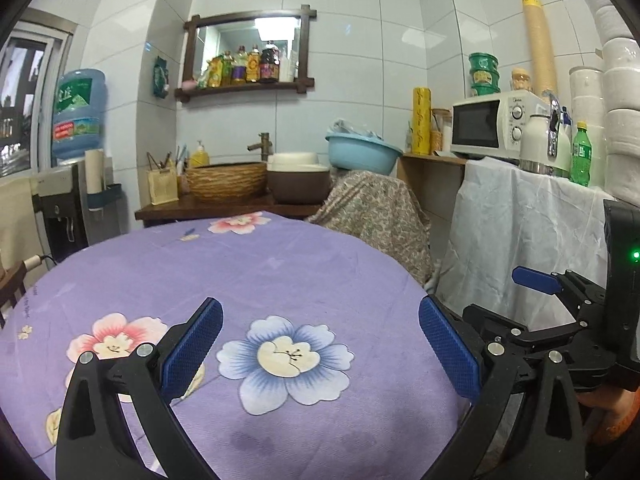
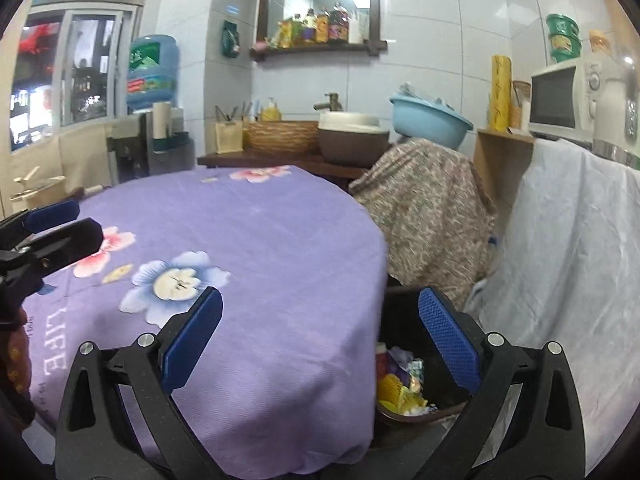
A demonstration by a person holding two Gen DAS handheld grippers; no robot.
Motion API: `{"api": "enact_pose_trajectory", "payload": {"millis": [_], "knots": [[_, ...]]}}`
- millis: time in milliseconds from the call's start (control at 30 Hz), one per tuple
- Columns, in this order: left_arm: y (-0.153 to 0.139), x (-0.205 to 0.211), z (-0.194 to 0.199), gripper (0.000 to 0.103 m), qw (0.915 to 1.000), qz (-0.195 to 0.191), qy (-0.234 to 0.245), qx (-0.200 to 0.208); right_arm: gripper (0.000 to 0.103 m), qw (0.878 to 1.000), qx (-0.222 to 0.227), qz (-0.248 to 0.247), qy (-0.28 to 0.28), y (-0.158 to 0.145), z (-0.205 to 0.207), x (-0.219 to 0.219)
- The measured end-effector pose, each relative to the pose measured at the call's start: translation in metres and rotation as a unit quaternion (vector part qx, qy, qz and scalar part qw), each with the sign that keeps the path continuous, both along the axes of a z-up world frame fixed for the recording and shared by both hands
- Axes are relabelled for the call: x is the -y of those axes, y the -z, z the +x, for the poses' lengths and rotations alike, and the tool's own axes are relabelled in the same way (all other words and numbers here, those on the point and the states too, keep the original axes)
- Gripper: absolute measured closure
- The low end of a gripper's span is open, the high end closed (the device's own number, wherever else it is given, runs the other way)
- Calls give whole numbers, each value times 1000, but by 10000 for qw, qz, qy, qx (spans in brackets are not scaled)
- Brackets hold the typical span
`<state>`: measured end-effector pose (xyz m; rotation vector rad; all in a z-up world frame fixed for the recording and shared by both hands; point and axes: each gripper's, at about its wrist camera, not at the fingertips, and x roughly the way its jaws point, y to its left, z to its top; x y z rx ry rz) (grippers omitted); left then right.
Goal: Collect trash
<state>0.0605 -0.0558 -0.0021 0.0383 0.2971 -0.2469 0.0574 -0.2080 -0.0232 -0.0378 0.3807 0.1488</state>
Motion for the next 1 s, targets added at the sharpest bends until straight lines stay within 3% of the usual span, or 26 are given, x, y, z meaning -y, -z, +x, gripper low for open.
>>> {"api": "enact_pose_trajectory", "payload": {"millis": [167, 367, 1000], "knots": [[-2, -13, -9, 6, 9994, -343, -18, 60, 6, 9991, 152, 329, -228, -10, -16, -6], [-4, -12, -21, 6, 9986, -225, -259, 396, 6, 9984, 183, 404, -344, -14, -32, -13], [-3, -10, -22, 6, 9982, -313, -301, 407, 6, 9983, 181, 510, -224, -9, -38, -7]]}}
